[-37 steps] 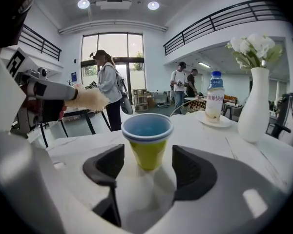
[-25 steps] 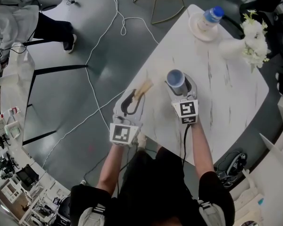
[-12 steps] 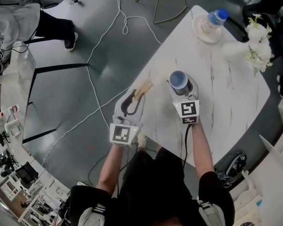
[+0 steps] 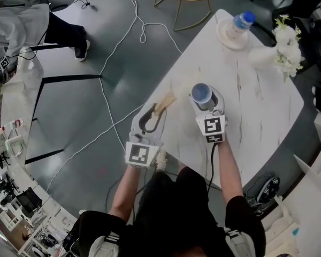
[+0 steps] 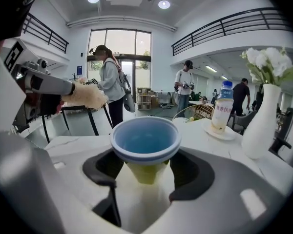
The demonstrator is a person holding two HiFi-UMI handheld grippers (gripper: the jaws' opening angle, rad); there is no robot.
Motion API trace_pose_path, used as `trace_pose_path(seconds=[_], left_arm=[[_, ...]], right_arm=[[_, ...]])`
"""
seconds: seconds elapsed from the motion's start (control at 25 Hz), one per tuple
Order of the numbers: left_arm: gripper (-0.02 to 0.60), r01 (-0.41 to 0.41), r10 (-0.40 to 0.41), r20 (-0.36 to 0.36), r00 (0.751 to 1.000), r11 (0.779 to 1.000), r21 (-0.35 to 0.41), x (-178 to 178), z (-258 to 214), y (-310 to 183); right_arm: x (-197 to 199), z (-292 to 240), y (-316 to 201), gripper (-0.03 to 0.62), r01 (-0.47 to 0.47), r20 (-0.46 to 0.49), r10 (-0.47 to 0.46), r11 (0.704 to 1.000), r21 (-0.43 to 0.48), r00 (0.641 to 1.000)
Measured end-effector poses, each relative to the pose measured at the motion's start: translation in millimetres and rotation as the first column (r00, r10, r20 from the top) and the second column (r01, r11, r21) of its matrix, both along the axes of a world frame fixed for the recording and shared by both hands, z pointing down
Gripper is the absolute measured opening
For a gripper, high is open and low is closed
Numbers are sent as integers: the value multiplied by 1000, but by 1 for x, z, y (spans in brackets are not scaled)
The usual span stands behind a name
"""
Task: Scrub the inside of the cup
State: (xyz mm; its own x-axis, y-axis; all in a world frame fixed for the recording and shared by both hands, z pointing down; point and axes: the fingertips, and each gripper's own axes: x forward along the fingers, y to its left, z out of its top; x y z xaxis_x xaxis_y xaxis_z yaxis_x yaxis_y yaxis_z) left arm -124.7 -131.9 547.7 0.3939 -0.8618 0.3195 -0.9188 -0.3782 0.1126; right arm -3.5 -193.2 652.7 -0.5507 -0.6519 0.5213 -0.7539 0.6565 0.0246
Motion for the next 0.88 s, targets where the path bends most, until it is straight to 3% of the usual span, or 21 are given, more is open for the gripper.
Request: trace_pose_path(seconds=[0.52, 0.76, 0.88], left_arm=[[123, -107, 106, 12, 994, 991, 79, 20, -54, 42], [123, -205, 199, 56, 978, 972, 117, 36, -72, 71], [123, -258, 244, 111, 964, 956, 141, 45, -80, 84]], right_arm=[[-7, -46, 59, 298, 47, -107, -38, 996, 81, 993], [-5, -67, 92, 298, 63, -126, -50, 994, 95, 991], [-6, -74, 108, 298, 62, -130, -48, 993, 104, 990]])
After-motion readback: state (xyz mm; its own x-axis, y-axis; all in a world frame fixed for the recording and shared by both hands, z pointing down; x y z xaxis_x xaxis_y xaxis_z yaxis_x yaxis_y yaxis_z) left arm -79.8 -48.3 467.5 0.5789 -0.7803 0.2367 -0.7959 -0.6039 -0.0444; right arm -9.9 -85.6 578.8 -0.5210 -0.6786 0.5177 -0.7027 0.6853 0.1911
